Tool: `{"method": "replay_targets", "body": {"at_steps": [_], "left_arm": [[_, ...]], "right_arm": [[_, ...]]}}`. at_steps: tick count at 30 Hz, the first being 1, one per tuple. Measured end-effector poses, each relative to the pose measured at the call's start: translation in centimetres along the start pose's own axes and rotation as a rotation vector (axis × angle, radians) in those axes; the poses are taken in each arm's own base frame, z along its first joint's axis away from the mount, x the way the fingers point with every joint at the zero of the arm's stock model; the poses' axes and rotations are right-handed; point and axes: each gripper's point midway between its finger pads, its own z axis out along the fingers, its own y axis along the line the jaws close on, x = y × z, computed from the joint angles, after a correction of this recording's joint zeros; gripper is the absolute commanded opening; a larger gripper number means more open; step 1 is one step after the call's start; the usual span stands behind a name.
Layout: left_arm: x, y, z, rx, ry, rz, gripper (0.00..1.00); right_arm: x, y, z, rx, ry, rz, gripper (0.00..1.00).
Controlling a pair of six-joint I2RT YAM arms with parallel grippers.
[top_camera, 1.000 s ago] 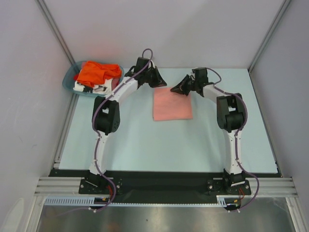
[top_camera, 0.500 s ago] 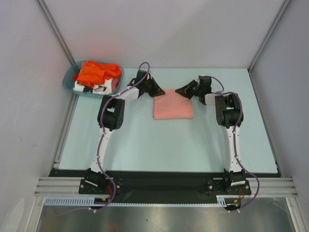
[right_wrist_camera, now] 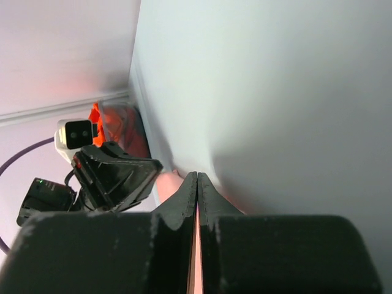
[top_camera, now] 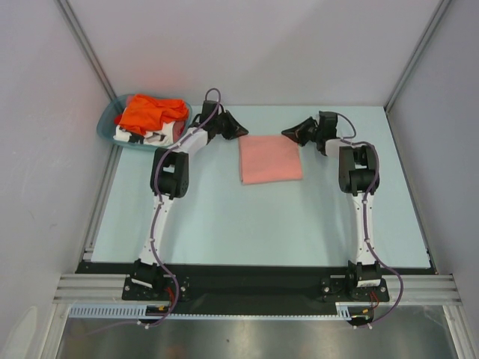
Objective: Fold and stack the t-shirts
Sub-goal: Fold the tshirt
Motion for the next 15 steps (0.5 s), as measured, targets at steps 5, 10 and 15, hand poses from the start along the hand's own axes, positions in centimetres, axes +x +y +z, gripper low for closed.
{"method": "replay_targets", "body": {"at_steps": [5, 10, 15], "left_arm": [[-1.6, -0.4, -1.1, -0.013, -0.021, 0.038, 0.32], [-0.3, -0.7, -3.3, -0.051, 0.015, 0.058, 0.36], [2.6, -3.3, -6.7, -0.062, 0.063, 0.095, 0.31]], "right_arm": [[-2.7, -0.3, -1.3, 0.048, -0.023, -0.014, 0.10], [-4.0, 0.6, -3.7, 0.115, -0.013, -0.044, 0.18], [-2.9, 5.5, -7.3, 0.127, 0.013, -0.124, 0.27]]}}
